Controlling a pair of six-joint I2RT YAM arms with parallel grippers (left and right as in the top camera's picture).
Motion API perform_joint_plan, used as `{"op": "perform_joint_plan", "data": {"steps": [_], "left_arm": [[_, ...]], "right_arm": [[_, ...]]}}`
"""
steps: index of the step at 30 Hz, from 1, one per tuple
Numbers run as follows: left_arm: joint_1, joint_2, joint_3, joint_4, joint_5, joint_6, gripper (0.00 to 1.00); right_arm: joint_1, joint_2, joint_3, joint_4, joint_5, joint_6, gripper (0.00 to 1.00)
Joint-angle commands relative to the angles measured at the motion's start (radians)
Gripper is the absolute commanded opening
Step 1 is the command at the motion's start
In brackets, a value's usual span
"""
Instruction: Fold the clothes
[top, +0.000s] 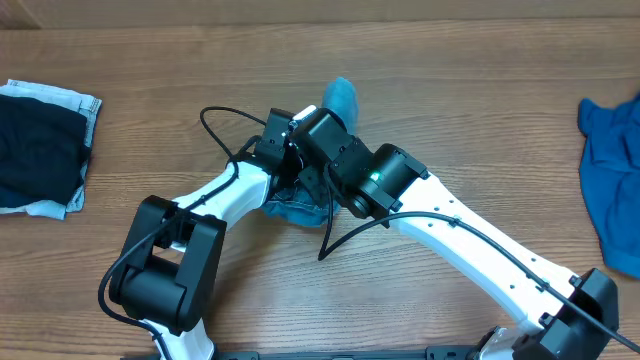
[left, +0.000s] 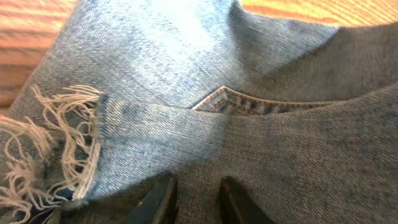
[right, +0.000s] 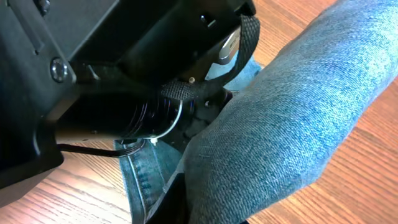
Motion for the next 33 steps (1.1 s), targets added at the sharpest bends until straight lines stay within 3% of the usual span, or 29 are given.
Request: {"op": "perform_joint_plan", "data": {"steps": [1, 10, 18, 31, 33], "left_arm": [[0.003, 0.021, 0.002, -0.008, 0.054, 0.019, 0.33], [0.097, -0.108, 0.002, -0.154, 0.029, 0.152, 0.34], [0.292, -0.300, 0.003, -0.293, -0.014, 0.243, 0.36], [0.301, -0.331, 0.003, -0.413, -0.033, 0.268, 0.35], [0.301, -0.331, 0.003, -0.426, -0.033, 0.269, 0.34]], "right_arm": [[0.012, -0.009, 0.053, 0.039, -0.035, 0.005, 0.04], [-0.024, 0.117, 0.053, -0.001, -0.042, 0.074, 0.04], [-0.055, 0.136, 0.053, 0.079, -0.126, 0.084, 0.04], [-0.053, 0.399, 0.053, 0.243, -0.293, 0.110, 0.04], [-0.053, 0.421, 0.053, 0.274, -0.309, 0.110, 0.09]]}}
